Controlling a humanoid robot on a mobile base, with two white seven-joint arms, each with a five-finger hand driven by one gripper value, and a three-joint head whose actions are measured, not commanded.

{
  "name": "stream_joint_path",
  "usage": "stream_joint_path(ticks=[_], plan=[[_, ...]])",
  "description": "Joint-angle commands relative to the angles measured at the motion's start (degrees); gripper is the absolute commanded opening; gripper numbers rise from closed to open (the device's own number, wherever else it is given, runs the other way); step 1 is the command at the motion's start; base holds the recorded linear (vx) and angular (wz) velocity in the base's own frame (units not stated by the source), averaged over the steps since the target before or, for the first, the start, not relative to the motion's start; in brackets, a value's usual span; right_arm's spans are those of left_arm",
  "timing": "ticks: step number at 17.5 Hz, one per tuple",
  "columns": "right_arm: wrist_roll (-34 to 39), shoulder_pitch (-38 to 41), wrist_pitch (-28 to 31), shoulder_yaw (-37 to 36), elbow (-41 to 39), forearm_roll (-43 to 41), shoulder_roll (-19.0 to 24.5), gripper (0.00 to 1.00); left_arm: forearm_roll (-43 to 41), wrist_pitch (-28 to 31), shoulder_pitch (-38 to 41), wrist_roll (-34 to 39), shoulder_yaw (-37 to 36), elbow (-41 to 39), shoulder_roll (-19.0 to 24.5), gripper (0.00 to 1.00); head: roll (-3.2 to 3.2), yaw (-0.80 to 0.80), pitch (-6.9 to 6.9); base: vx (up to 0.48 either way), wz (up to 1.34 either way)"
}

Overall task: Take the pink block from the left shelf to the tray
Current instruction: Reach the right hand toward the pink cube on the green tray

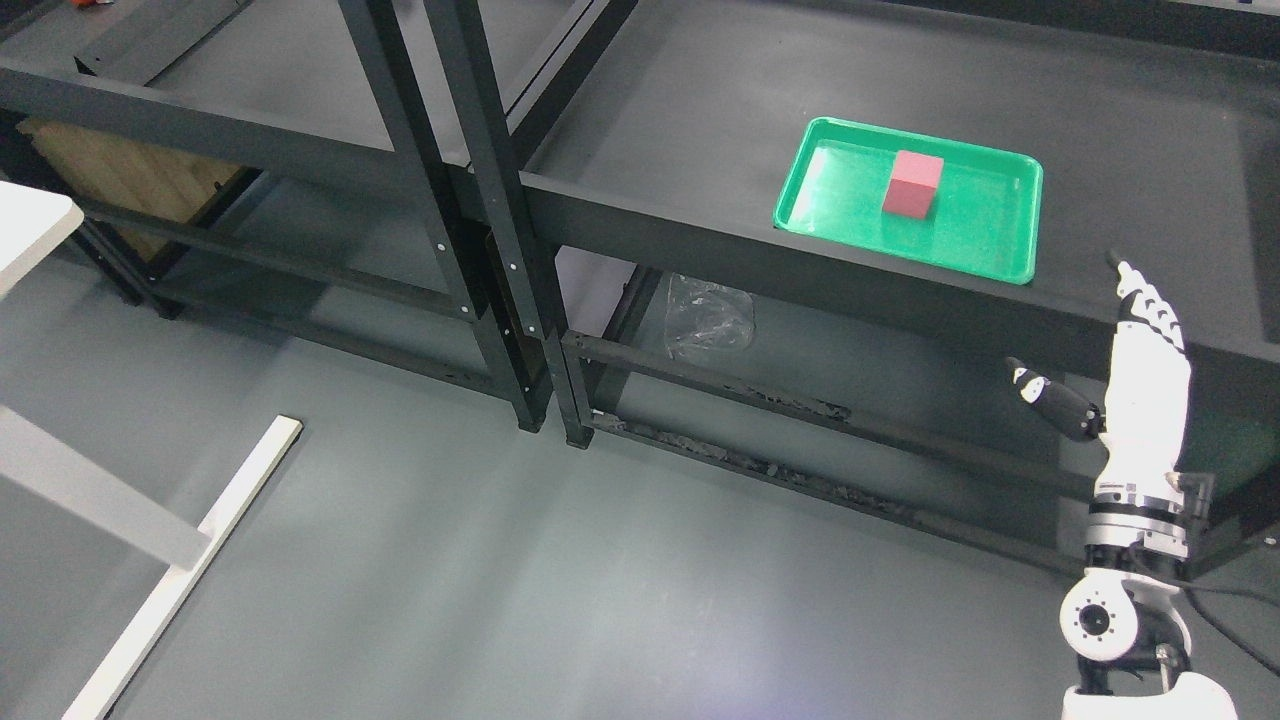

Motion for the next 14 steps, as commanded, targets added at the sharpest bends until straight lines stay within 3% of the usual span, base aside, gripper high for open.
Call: stream_joint_path(ticks=[1,6,11,14], plan=[[0.94,1.15,1.14,0.15,0.17,-0.59,-1.0,1.0,-0.09,-0.04,0.53,-0.01,0.0,0.0,1.0,1.0,0.0,0.0,0.0,0.299,0.04],[2.25,1.24,2.45,0.24,0.35,-0.51,-1.0,1.0,-0.09,-0.04,0.53,-0.01,0.0,0.0,1.0,1.0,0.0,0.0,0.0,0.305,0.04],[12.6,1.76,3.25,0.5,0.35,-0.42,-1.0,1.0,-0.09,-0.04,0.53,-0.01,0.0,0.0,1.0,1.0,0.0,0.0,0.0,0.31,0.05],[15.09,2.2,3.25,0.59,0.35,-0.42,-2.1,1.0,-0.09,-0.04,0.53,-0.01,0.0,0.0,1.0,1.0,0.0,0.0,0.0,0.284,0.06]])
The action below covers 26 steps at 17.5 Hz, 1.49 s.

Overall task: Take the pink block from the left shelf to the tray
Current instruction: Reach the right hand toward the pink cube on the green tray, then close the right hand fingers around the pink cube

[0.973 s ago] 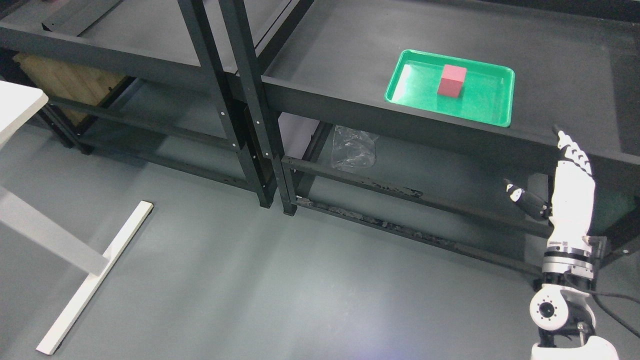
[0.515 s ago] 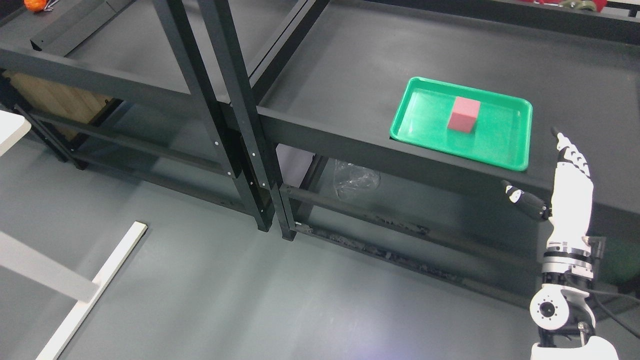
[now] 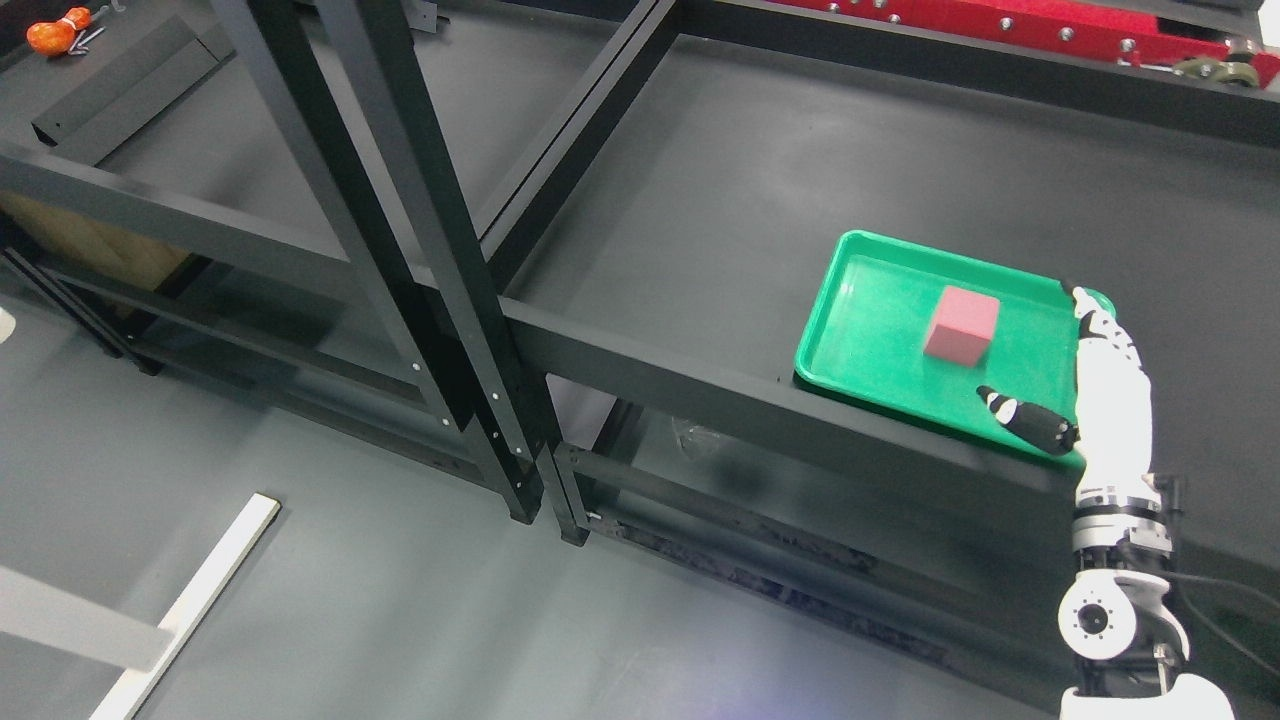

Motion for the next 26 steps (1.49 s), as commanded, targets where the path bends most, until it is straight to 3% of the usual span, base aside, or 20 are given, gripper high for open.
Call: stream_joint_path(ticks=[1,10,14,21,26], plan=[[3.24,1.53,0.09,0.3,0.11,0.02,-2.18,1.0,-0.09,0.05,0.53,-0.02,0.0,0.0,1.0,1.0,0.0,0.0,0.0,0.249,0.08],[3.24,2.15,0.09,0.22,0.46,0.28,-3.76,1.0,-0.09,-0.04,0.53,-0.02,0.0,0.0,1.0,1.0,0.0,0.0,0.0,0.229,0.07],[3.24,4.17,0.09,0.22,0.46,0.02,-6.57,1.0,-0.09,-0.04,0.53,-0.02,0.0,0.0,1.0,1.0,0.0,0.0,0.0,0.127,0.0],[3.24,5.58,0.18,0.3,1.95,0.81,-7.9,1.0,-0.09,-0.04,0.53,-0.02,0.0,0.0,1.0,1.0,0.0,0.0,0.0,0.021,0.0],[3.33,5.23,2.11,4.25,4.76,0.9,-9.65,1.0,-0.09,-0.04,0.53,-0.02,0.0,0.0,1.0,1.0,0.0,0.0,0.0,0.0,0.0]])
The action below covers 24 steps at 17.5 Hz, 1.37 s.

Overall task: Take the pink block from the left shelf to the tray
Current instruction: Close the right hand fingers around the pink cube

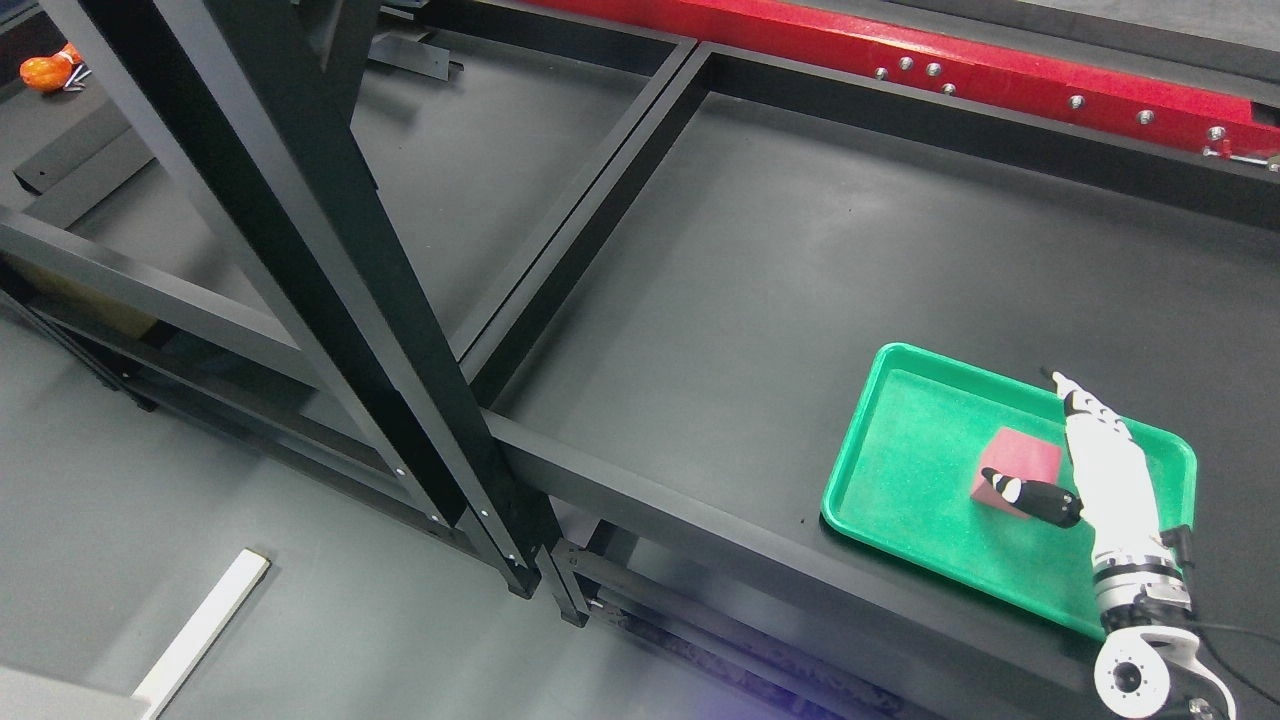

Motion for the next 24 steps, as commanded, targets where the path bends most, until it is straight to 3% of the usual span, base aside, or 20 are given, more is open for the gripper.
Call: stream_joint_path(ticks=[1,8,11,14,24], plan=[[0.12,0.14,1.16,3.28,3.21,0.22,-3.16,1.0,-0.09,-0.04,0.53,-0.02,0.0,0.0,1.0,1.0,0.0,0.0,0.0,0.0,0.0],[0.12,0.14,0.99,4.25,5.15,0.13,-4.13,1.0,-0.09,0.05,0.53,-0.02,0.0,0.0,1.0,1.0,0.0,0.0,0.0,0.0,0.0],[-0.15,0.05,0.11,4.16,5.06,-0.83,-6.84,1.0,-0.09,-0.04,0.53,-0.02,0.0,0.0,1.0,1.0,0.0,0.0,0.0,0.0,0.0],[-0.24,-0.03,-2.52,3.46,4.45,-0.92,-7.11,1.0,-0.09,-0.04,0.53,-0.02,0.0,0.0,1.0,1.0,0.0,0.0,0.0,0.0,0.0],[0.03,-3.02,-2.26,4.07,6.11,-0.48,-7.73,1.0,-0.09,-0.04,0.53,-0.02,0.0,0.0,1.0,1.0,0.0,0.0,0.0,0.0,0.0]])
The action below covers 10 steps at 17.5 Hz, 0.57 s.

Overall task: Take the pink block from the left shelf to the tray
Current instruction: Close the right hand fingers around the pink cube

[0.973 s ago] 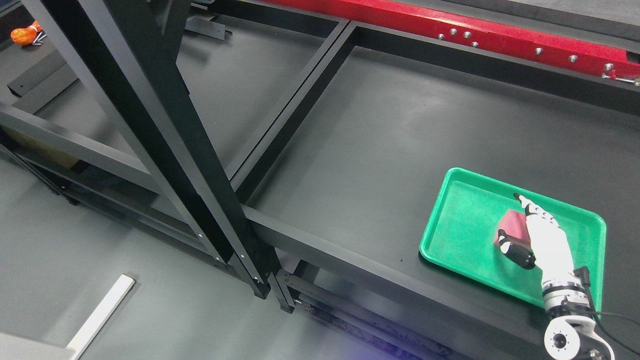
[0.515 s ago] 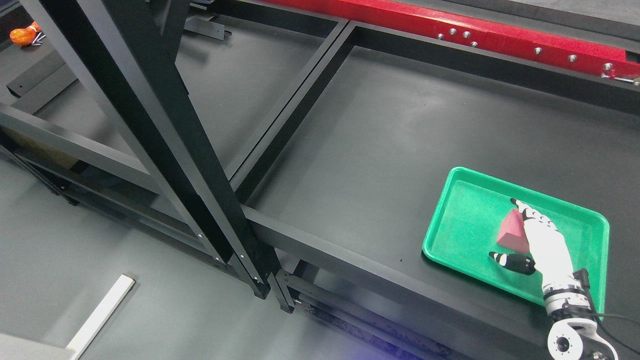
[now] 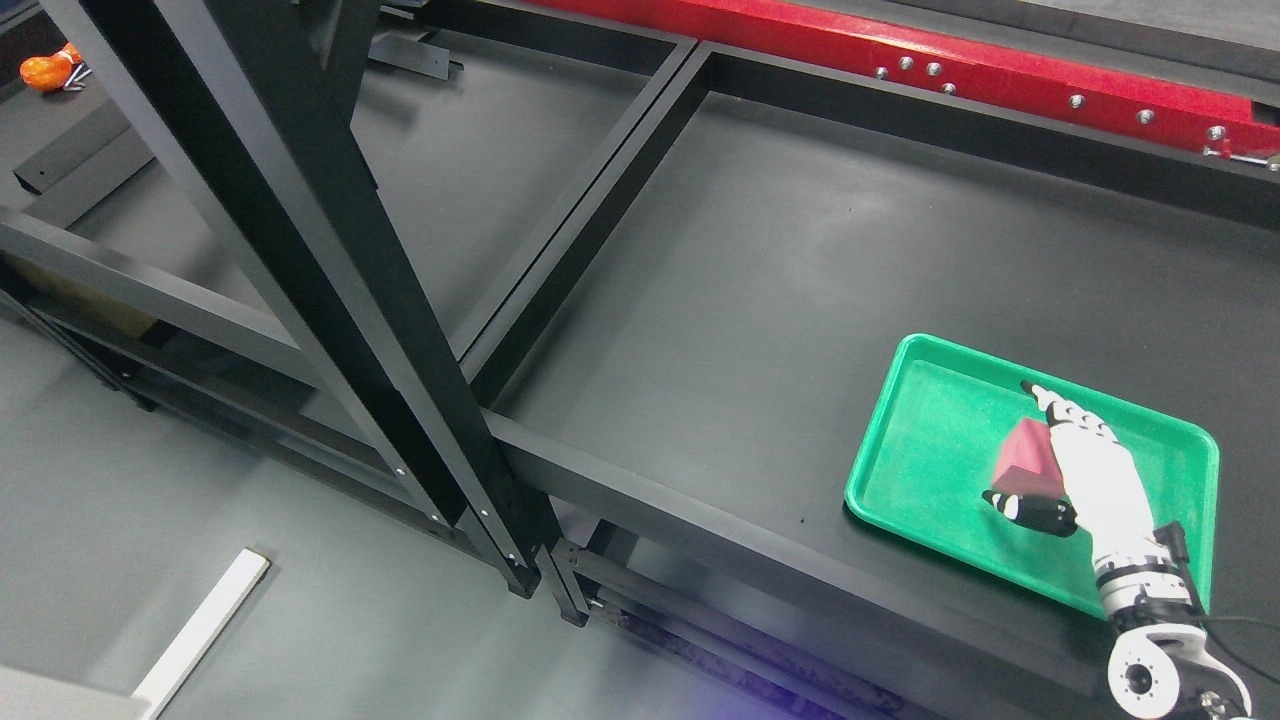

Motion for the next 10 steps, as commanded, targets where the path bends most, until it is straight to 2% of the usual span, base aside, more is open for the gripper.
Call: stream_joint_path(ticks=[1,10], plan=[[0.35,-1.24,0.06,0.15,2.11,0.19,-2.07,1.0,-0.09,-0.04,0.53,-0.02,0.0,0.0,1.0,1.0,0.0,0.0,0.0,0.0,0.0],[1.93,-1.06,-0.03,1.38,4.66,0.11,-3.57,1.0,-0.09,-0.04,0.53,-0.02,0.0,0.0,1.0,1.0,0.0,0.0,0.0,0.0,0.0]])
